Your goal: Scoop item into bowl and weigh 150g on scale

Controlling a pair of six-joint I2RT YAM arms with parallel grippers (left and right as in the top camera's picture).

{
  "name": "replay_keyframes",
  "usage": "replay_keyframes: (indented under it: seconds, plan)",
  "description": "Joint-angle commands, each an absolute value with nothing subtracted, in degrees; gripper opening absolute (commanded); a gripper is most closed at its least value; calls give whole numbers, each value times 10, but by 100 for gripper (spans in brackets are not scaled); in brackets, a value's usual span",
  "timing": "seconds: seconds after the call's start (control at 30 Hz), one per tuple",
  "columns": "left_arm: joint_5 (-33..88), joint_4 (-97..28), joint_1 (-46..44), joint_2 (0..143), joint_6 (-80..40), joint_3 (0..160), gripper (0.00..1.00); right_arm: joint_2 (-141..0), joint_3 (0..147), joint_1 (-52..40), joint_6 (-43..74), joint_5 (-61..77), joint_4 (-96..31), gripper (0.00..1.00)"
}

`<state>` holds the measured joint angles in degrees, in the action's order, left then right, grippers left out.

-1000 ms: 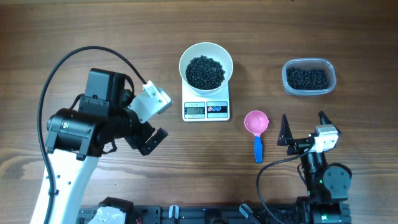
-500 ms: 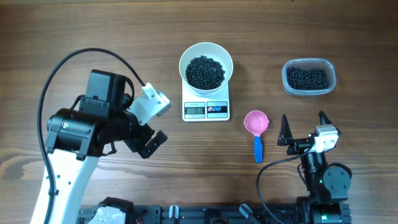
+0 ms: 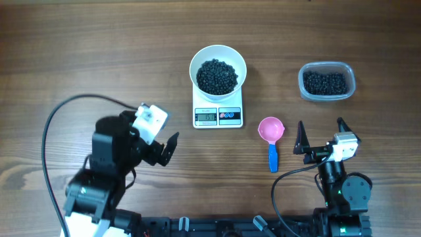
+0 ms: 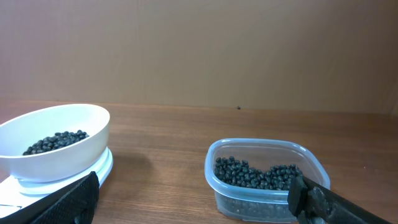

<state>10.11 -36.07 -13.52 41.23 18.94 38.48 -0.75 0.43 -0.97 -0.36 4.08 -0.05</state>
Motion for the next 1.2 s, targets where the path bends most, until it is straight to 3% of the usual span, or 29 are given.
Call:
replay_keyframes:
  seconds: [0.0, 0.37, 0.83, 1.17]
  plan:
    - [69, -320, -131, 356, 130, 323, 100, -2, 3, -12, -13, 42, 1, 100]
    - [96, -295, -34, 191, 128, 209, 100, -2, 3, -12, -13, 42, 1, 100]
    - [96, -276, -35, 20, 70, 121, 100, -2, 3, -12, -13, 42, 1, 99]
    - [65, -183, -79, 1, 70, 60, 100, -2, 3, -12, -13, 42, 1, 100]
